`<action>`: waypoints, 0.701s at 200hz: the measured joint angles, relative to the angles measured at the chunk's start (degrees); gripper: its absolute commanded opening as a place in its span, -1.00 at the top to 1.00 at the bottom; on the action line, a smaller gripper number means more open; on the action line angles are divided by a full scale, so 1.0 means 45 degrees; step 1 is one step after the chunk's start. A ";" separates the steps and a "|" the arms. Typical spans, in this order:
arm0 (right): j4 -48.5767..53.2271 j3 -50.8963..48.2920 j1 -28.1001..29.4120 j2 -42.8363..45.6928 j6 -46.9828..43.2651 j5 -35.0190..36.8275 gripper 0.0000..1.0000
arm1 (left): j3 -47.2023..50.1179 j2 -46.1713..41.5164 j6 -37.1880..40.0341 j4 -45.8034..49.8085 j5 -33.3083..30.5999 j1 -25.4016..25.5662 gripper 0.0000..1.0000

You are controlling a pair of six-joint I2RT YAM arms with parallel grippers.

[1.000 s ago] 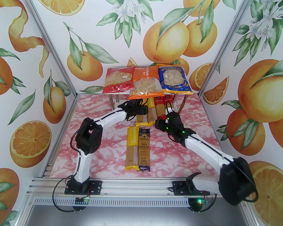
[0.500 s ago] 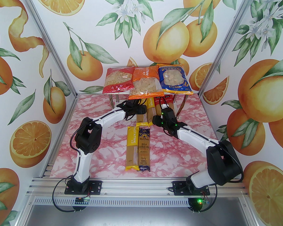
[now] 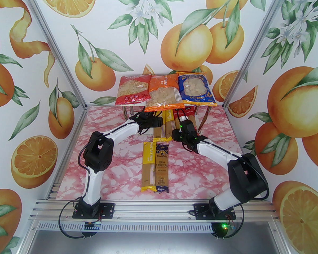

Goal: Place and organize the pasta boxes and bags onto the shelf

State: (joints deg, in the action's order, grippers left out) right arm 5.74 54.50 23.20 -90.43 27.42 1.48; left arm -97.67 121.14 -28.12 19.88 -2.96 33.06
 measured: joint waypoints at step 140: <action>-0.0107 -0.0296 0.0019 0.0015 0.0617 -0.0719 0.67 | -0.0005 0.0092 0.0005 -0.0010 0.0228 -0.0010 -0.49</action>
State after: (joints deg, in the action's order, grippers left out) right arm 5.26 53.17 23.29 -90.37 30.20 -1.76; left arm -97.69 121.56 -28.10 19.84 -1.93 33.01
